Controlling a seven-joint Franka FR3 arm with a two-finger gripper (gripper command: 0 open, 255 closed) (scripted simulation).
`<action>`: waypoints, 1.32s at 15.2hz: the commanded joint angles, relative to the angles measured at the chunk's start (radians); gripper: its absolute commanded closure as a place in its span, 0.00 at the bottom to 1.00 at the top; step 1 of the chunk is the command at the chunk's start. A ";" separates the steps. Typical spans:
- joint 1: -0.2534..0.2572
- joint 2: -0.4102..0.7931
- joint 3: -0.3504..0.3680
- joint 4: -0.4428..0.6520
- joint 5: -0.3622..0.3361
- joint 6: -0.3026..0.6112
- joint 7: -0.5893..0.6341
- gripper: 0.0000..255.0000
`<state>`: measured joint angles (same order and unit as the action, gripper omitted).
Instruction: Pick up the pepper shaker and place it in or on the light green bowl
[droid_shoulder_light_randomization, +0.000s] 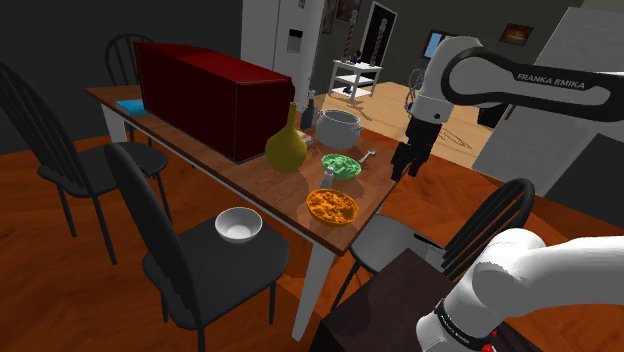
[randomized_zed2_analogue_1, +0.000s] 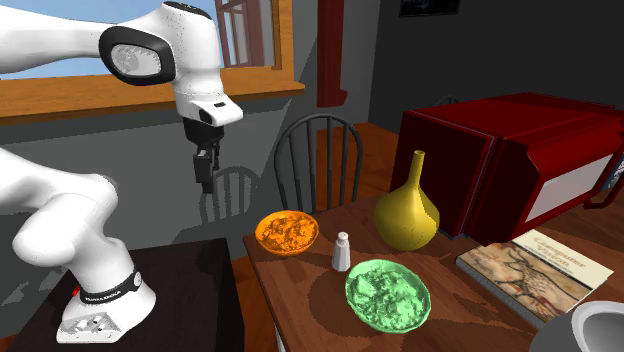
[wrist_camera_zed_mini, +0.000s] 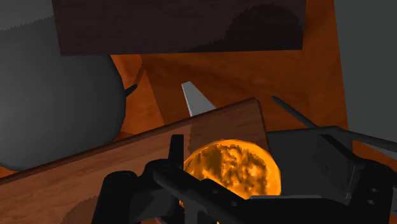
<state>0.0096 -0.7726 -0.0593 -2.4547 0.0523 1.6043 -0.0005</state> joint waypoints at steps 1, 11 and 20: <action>0.000 0.000 0.000 0.000 0.000 0.000 0.000 0.00; -0.009 0.393 -0.002 0.145 -0.030 0.244 0.006 0.00; -0.019 0.750 -0.010 0.385 -0.055 0.359 0.019 0.00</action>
<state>-0.0035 -0.0696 -0.0625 -2.1104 0.0016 1.9575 0.0271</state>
